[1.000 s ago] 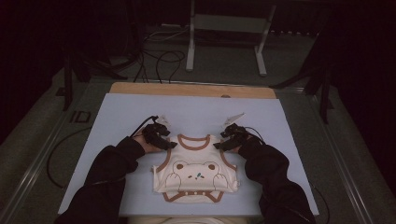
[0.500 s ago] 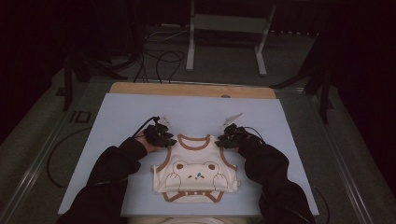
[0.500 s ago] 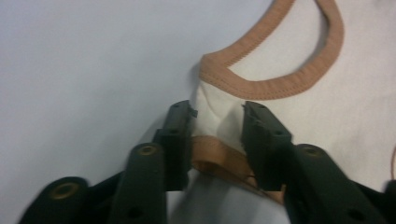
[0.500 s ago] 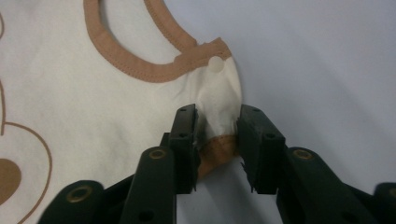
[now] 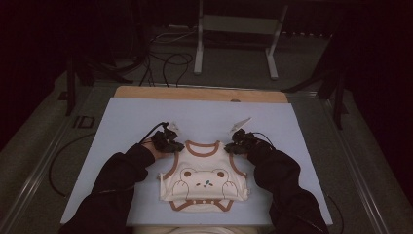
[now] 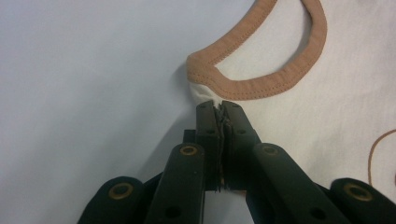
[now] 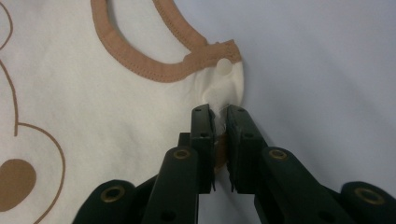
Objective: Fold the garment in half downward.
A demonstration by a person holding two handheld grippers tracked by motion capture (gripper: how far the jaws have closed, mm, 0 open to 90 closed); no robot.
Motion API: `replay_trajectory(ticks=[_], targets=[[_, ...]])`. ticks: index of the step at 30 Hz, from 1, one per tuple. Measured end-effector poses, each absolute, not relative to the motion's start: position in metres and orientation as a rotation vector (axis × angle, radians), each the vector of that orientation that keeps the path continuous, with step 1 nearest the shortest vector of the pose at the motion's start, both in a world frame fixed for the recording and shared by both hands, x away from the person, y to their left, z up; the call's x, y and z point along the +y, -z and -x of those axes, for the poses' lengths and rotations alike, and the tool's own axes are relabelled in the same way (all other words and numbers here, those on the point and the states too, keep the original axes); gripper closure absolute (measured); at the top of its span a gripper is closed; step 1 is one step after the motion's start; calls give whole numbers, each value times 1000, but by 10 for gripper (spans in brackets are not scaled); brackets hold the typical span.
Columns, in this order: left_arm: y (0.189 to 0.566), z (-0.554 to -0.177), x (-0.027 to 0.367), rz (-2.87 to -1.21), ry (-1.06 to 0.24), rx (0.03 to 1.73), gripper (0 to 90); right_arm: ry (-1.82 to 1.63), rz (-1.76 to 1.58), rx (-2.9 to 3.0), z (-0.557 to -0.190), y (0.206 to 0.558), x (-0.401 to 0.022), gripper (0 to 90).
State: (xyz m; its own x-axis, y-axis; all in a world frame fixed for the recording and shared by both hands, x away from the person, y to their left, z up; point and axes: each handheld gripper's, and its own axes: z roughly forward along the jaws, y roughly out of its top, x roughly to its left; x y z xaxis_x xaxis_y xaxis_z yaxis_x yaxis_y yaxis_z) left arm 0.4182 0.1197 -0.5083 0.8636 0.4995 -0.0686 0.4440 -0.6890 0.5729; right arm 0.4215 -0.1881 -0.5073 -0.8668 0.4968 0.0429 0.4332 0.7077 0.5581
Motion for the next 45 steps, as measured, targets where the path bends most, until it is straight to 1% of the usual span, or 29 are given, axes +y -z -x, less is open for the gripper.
replay_trajectory(ticks=[4,10,11,15,22,31,32,45], targets=[[504,-418,122,-2420,-127,666,877,-885,-786,2798,-421,505,-188,827],[491,-416,125,-2386,-157,635,877,-940,-766,2757,-421,489,-192,827],[486,-416,126,-2374,-166,632,877,-953,-752,2745,-421,482,-193,827],[475,-416,127,-2366,-175,618,877,-974,-726,2725,-420,471,-193,827],[459,-415,128,-2336,-202,600,877,-1001,-713,2701,-420,457,-194,827],[429,-415,131,-2318,-261,568,877,-1021,-678,2662,-422,435,-196,827],[423,-416,131,-2303,-267,572,878,-1024,-656,2642,-423,424,-197,827],[391,-420,131,-2270,-320,545,878,-1059,-634,2567,-430,388,-192,827]])
